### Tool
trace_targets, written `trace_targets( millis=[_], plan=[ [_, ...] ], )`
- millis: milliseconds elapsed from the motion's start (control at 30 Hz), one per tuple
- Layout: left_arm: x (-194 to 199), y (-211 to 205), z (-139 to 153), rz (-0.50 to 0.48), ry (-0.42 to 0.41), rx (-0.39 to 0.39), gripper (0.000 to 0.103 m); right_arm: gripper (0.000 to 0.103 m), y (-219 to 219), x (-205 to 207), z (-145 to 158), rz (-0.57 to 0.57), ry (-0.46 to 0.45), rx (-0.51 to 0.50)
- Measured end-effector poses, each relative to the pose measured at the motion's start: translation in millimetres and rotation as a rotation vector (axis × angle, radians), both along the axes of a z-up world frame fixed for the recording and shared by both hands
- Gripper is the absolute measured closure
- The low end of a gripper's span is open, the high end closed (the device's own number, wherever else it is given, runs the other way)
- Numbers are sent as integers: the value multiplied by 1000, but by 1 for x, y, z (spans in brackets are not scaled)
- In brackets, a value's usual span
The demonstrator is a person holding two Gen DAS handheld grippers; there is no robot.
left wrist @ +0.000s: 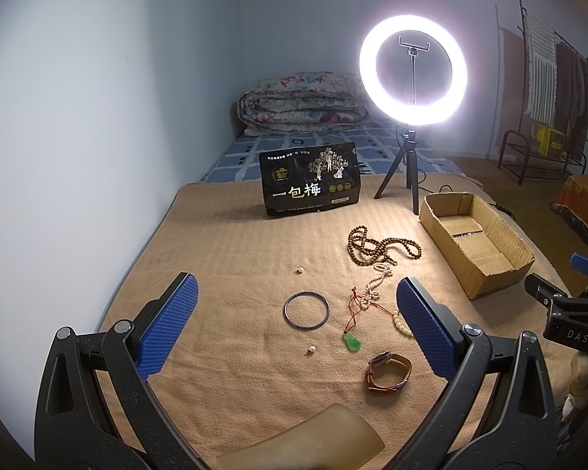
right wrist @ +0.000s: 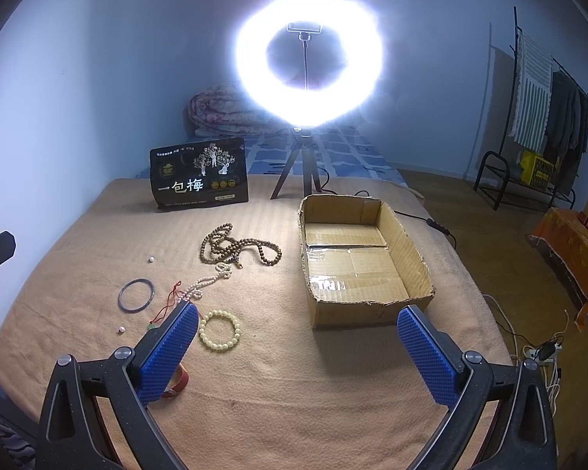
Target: Organize jewelry
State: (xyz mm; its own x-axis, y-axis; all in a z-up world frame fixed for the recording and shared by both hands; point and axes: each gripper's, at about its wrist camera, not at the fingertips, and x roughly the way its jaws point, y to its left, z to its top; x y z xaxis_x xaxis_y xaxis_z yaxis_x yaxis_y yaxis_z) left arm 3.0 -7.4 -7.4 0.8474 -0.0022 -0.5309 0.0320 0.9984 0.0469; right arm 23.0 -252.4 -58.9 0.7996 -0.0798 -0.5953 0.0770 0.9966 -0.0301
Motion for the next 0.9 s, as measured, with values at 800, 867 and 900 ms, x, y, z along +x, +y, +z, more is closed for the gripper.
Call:
trace_targets(
  millis=[800, 867, 900],
  plan=[
    [29, 10, -28, 12, 133, -6, 0, 8, 5, 36, -33, 128, 127, 31],
    [32, 10, -32, -3, 161, -19, 0, 10, 7, 42, -39, 160, 165, 37],
    [34, 10, -35, -11, 179, -27, 0, 14, 9, 45, -42, 173, 181, 38]
  ],
)
